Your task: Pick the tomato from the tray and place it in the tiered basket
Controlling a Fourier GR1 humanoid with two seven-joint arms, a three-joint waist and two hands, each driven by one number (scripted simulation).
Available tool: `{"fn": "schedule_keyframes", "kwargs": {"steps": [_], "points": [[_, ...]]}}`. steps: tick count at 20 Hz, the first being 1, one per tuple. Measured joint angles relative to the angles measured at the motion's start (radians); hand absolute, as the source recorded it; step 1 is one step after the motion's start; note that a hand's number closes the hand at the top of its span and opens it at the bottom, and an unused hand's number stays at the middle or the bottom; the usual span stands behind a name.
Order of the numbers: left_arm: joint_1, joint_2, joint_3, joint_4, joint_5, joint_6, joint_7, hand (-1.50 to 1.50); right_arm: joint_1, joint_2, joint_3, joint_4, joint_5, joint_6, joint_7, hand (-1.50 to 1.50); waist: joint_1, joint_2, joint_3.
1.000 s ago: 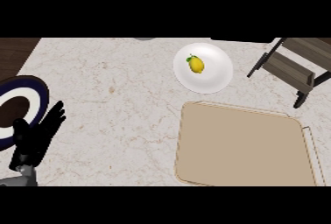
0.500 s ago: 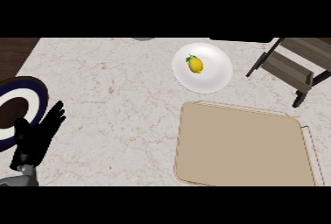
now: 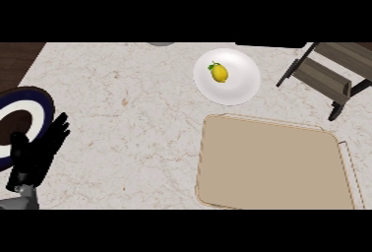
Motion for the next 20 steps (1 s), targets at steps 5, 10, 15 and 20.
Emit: {"fn": "schedule_keyframes", "kwargs": {"steps": [5,10,15,20], "points": [[0.001,-0.001,0.002,0.011,-0.002,-0.003,-0.011,0.00,-0.036,-0.015,-0.025,-0.068,-0.016,-0.107,0.067,-1.50,-0.007,-0.004,-0.001],[0.011,0.009,0.019,0.024,0.005,-0.007,-0.012,0.00,-0.072,-0.055,-0.088,-0.116,-0.065,-0.170,0.172,-1.50,-0.028,-0.014,-0.001],[0.054,0.013,0.035,0.010,0.015,-0.012,-0.012,0.00,-0.079,-0.093,-0.175,-0.201,-0.153,-0.242,0.182,-1.50,-0.055,-0.030,0.000],[0.073,0.014,0.052,0.013,0.019,-0.004,-0.015,0.00,-0.031,-0.104,-0.256,-0.326,-0.264,-0.278,0.127,-1.50,-0.093,-0.044,0.001]]}}
